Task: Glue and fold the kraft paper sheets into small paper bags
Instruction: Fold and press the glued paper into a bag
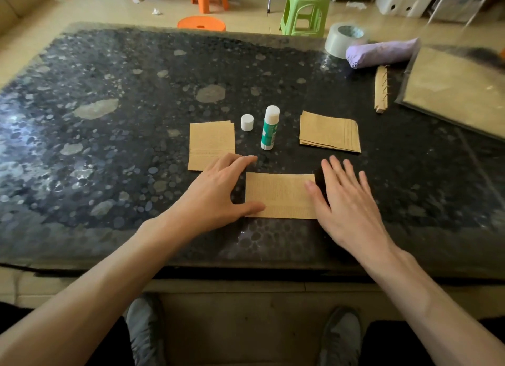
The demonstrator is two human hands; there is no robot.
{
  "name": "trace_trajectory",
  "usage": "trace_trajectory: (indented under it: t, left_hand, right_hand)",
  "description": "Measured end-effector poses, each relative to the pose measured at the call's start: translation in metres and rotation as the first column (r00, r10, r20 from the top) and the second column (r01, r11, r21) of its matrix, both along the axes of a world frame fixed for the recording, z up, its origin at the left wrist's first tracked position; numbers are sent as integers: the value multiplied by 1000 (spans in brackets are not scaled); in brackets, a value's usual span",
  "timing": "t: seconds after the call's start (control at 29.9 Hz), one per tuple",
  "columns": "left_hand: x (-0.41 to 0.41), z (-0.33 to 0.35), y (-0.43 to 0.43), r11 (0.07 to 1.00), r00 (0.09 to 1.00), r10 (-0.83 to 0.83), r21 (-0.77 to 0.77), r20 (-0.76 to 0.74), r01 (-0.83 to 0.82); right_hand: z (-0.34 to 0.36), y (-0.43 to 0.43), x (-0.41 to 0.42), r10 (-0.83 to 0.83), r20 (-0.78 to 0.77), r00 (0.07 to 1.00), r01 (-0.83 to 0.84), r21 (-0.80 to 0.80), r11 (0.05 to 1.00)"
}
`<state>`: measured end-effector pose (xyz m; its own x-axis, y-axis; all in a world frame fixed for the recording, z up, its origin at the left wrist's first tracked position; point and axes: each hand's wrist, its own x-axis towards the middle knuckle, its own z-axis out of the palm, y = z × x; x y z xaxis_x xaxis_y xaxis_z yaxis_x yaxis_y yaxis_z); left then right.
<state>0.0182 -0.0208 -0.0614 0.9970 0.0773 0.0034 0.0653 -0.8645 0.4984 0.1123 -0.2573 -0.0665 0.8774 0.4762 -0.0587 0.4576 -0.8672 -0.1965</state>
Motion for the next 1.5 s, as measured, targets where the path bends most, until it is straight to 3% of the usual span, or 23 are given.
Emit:
trace_trajectory:
  t: [0.1, 0.23, 0.43, 0.6, 0.7, 0.84, 1.1, 1.3, 1.5]
  left_hand:
    - [1, -4, -3, 990, 998, -65, 124, 18, 62]
    - [2, -3, -3, 986, 993, -101, 141, 53, 93]
    - [1, -9, 3, 994, 990, -110, 15, 93, 109]
    - [3, -9, 1, 977, 987, -49, -197, 153, 79]
    - [6, -13, 1, 955, 984, -24, -285, 178, 75]
    - [7, -13, -1, 963, 983, -26, -259, 184, 74]
    - [3, -10, 1, 1000, 999, -2, -14, 52, 3]
    - [5, -3, -4, 1000, 1000, -11, -22, -9, 11]
    - [4, 1, -7, 996, 999, -3, -86, -53, -2]
  right_hand:
    - [7, 2, 5, -6, -69, 998, 13, 107, 994]
    - [21, 5, 4, -16, -166, 986, 48, 193, 980]
    - [23, 3, 2, -5, -193, 981, 64, 302, 951]
    - [23, 4, 5, 10, -224, 974, 87, 417, 905]
    - [22, 6, 6, 23, -251, 968, 90, 429, 899]
    - [24, 7, 5, 93, -245, 965, 2, 364, 931]
    - [24, 7, 6, 153, -210, 966, -82, 314, 946]
    - [22, 8, 7, 192, -206, 959, -135, 262, 956]
    - [19, 8, 8, 179, -190, 965, -104, 346, 932]
